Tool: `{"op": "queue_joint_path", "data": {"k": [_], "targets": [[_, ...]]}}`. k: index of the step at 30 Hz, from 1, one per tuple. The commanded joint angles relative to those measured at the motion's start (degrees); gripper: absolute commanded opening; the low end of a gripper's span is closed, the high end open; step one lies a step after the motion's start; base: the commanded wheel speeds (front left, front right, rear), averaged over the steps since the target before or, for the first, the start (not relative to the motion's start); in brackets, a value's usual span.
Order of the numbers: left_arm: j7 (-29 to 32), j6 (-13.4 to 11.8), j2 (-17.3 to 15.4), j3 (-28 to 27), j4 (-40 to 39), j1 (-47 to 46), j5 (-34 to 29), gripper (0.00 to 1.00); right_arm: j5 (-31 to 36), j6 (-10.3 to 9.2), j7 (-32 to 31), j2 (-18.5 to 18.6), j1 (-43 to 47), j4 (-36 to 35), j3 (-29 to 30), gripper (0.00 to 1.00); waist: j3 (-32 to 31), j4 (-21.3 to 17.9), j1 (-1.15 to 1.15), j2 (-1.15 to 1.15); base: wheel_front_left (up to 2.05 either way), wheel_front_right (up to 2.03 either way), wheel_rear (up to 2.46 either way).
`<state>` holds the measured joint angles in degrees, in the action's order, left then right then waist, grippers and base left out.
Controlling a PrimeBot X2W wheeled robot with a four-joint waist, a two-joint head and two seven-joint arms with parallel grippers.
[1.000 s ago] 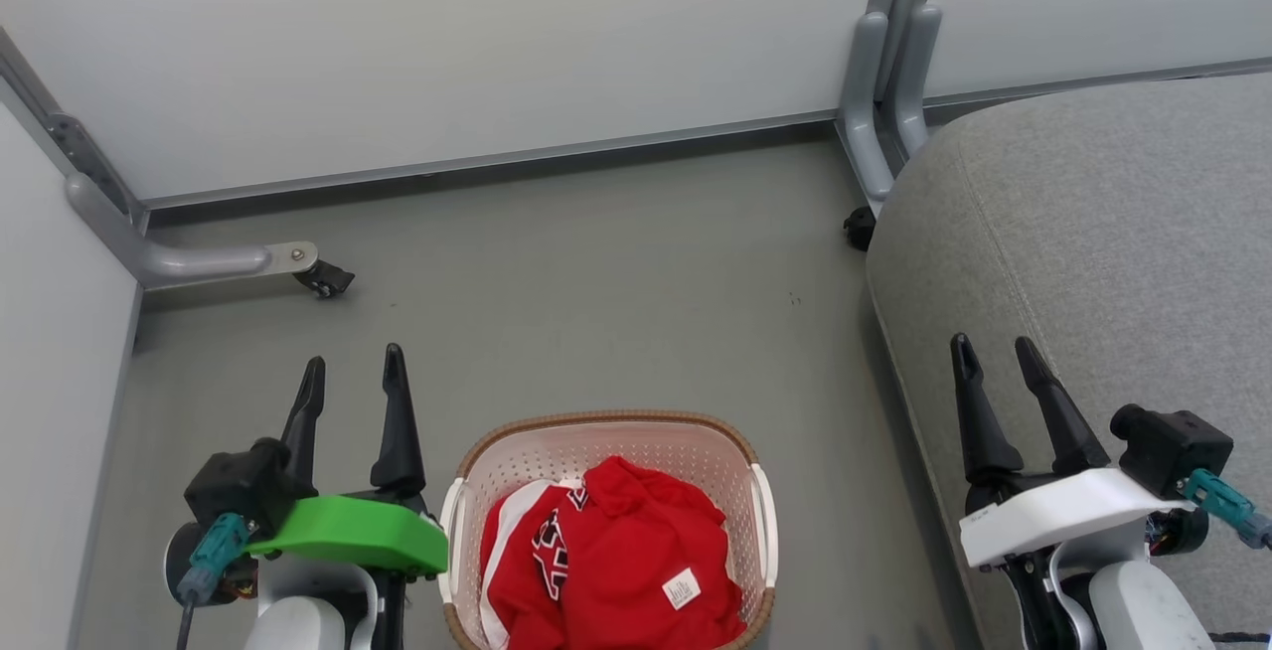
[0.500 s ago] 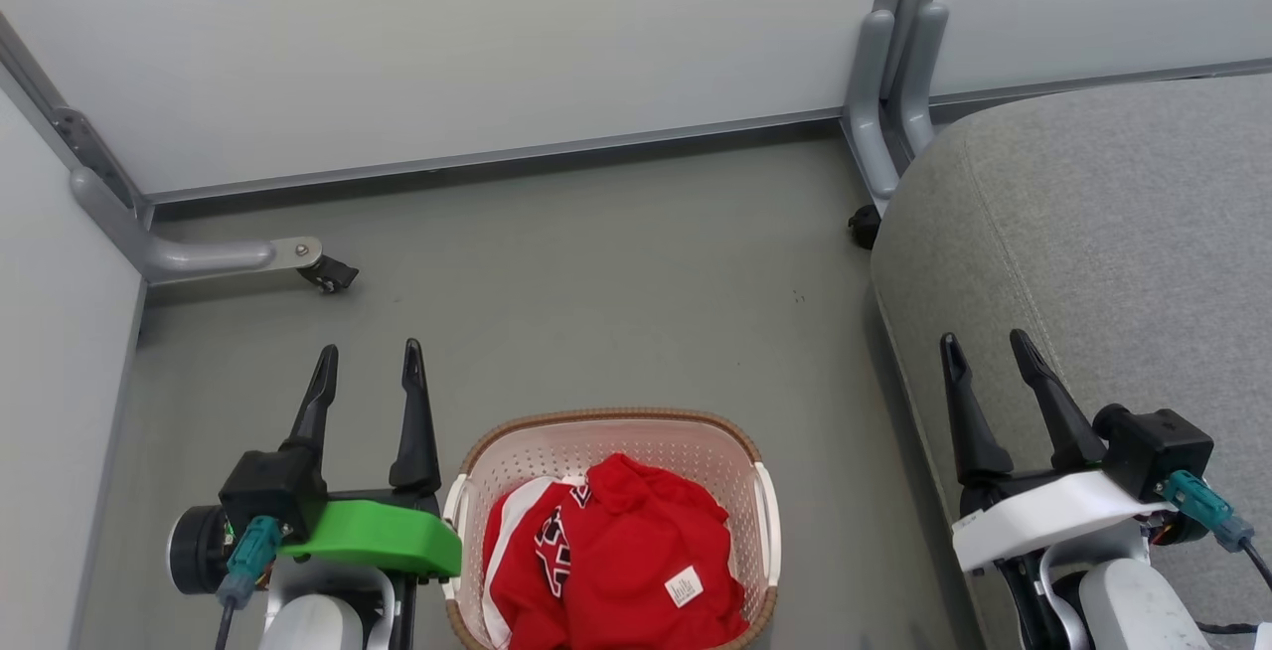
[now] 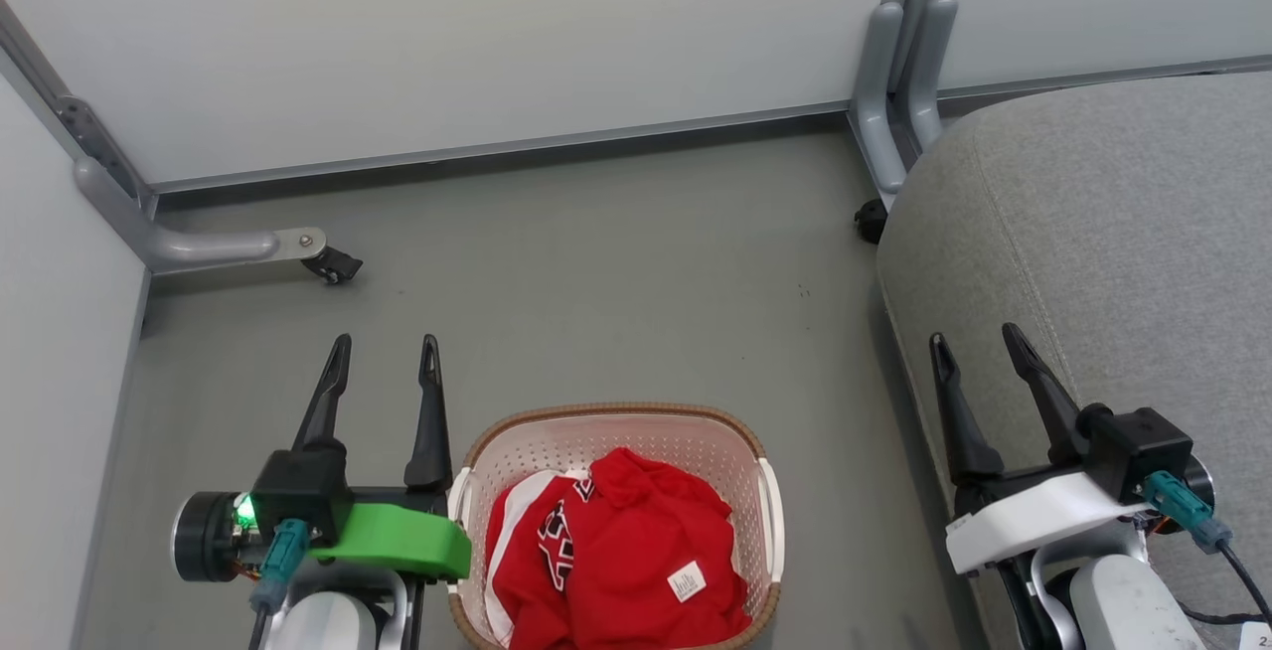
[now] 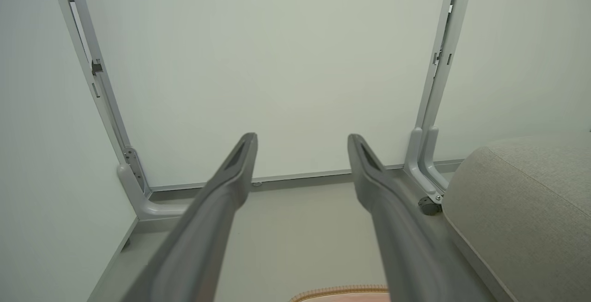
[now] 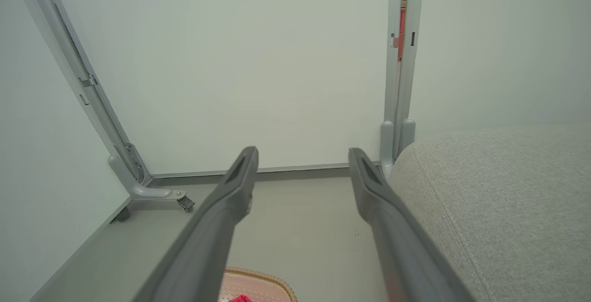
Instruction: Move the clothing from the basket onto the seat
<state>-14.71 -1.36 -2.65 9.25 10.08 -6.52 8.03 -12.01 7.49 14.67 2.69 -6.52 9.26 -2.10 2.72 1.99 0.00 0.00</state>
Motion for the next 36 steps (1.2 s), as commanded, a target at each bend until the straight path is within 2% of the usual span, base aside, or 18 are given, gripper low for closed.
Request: {"op": "queue_joint_path", "data": {"k": [1,21,29,36], "targets": [[-0.49,-0.25,-0.41,0.15,-0.25,-1.08,-1.14,1.0,1.14,0.0,0.52,0.35,-0.61,0.15,-0.09,1.0,0.05,0.04,0.0,0.0,0.0,0.0,0.0],[-0.46,0.49,-0.39,-0.09,0.74,-1.66,-0.16,1.0,1.07,0.0,0.61,0.35,-1.37,0.76,-0.64,1.0,0.8,-0.6,0.0,0.0,0.0,0.0,0.0],[-0.46,3.23,-0.38,0.52,3.12,-5.29,-1.13,1.0,0.69,-0.01,0.61,0.34,-3.1,-0.68,-0.99,1.0,4.1,-3.48,0.0,0.0,0.0,0.0,0.0],[-0.45,5.13,-0.49,0.44,7.04,-10.64,-2.34,1.0,0.68,-0.01,0.61,0.31,-5.6,-2.51,-1.22,1.0,9.51,-6.85,0.0,0.0,0.0,0.0,0.0]]}}
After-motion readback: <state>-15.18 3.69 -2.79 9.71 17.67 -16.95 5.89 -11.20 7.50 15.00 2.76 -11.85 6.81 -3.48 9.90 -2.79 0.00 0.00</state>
